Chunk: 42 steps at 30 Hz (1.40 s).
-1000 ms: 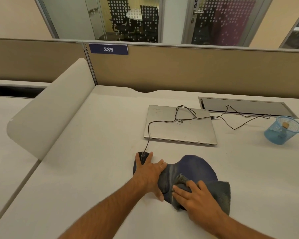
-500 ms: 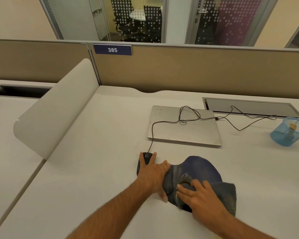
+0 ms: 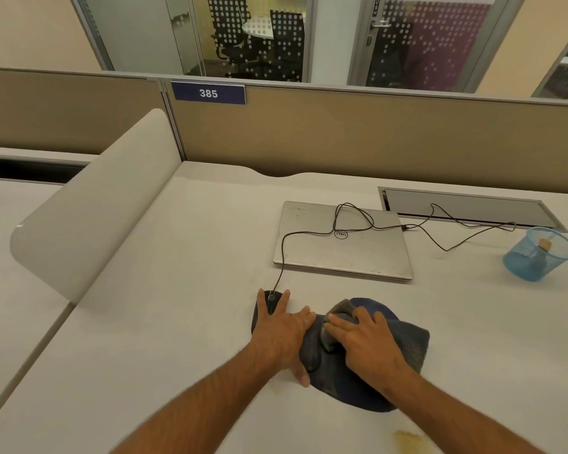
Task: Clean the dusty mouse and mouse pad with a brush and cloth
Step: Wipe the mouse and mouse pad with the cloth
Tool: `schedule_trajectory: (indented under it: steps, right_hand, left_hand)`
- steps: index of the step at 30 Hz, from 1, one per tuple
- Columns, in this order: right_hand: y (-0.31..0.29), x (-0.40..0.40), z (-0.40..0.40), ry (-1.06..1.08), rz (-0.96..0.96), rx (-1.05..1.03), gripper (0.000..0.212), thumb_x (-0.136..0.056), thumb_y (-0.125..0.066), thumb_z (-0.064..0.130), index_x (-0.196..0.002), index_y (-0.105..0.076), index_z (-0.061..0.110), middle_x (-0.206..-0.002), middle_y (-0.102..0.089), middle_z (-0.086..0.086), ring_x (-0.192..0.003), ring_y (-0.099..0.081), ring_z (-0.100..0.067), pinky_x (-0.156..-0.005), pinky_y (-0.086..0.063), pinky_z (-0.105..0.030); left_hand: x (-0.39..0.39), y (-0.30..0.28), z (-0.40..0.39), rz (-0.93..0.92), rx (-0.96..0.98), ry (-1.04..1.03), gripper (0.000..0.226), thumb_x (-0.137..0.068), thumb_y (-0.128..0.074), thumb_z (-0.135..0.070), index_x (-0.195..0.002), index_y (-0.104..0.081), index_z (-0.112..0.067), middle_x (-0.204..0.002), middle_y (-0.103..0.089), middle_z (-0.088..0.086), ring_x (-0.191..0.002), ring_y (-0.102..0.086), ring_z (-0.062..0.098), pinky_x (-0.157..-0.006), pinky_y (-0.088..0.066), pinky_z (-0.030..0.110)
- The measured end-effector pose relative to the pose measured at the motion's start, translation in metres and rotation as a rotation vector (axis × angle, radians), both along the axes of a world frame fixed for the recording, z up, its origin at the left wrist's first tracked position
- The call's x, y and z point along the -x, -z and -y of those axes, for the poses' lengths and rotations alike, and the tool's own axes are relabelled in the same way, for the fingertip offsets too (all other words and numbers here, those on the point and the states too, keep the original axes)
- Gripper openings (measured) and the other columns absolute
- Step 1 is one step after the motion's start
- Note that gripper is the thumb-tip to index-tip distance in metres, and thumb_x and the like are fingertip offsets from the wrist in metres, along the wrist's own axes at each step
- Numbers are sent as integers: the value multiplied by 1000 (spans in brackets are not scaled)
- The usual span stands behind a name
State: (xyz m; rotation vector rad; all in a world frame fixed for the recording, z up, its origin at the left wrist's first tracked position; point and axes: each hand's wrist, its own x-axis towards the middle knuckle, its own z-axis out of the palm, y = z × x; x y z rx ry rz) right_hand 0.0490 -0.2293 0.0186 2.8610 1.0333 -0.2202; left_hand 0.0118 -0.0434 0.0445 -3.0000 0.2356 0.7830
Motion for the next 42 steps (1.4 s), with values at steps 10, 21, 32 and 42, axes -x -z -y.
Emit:
schedule_trajectory:
  steps: [10, 21, 32, 42]
  right_hand:
    - [-18, -48, 63, 354, 39, -91, 37, -84, -47, 12, -100, -57, 45, -105, -63, 14, -94, -41, -16, -78, -30, -35]
    - [0, 2, 6, 43, 0, -82, 54, -89, -48, 18, -140, -41, 38, -152, -36, 15, -125, -35, -26, -99, -27, -45]
    - [-17, -19, 105, 272, -5, -38, 53, -90, -46, 11, -123, -50, 52, -135, -50, 27, -97, -37, -15, -75, -24, -33]
    - [0, 18, 5, -56, 15, -104, 50, -89, -51, 19, -136, -47, 36, -147, -43, 15, -123, -38, -28, -94, -30, -45]
  left_hand:
    - [0, 4, -2, 15, 45, -22, 115, -63, -77, -73, -153, -15, -37, -162, -25, -6, -151, 11, 36, -105, 20, 75]
    - [-1, 10, -3, 24, 49, -29, 121, -61, -78, -73, -155, -11, -35, -164, -19, -6, -151, 14, 35, -105, 22, 74]
    - [-1, 6, 0, 15, 75, -30, 112, -63, -78, -71, -152, -19, -37, -159, -31, -5, -152, 10, 34, -108, 18, 74]
    - [-1, 3, 2, -1, 30, -32, 120, -64, -78, -71, -156, -12, -31, -162, -27, -5, -151, 13, 34, -109, 16, 74]
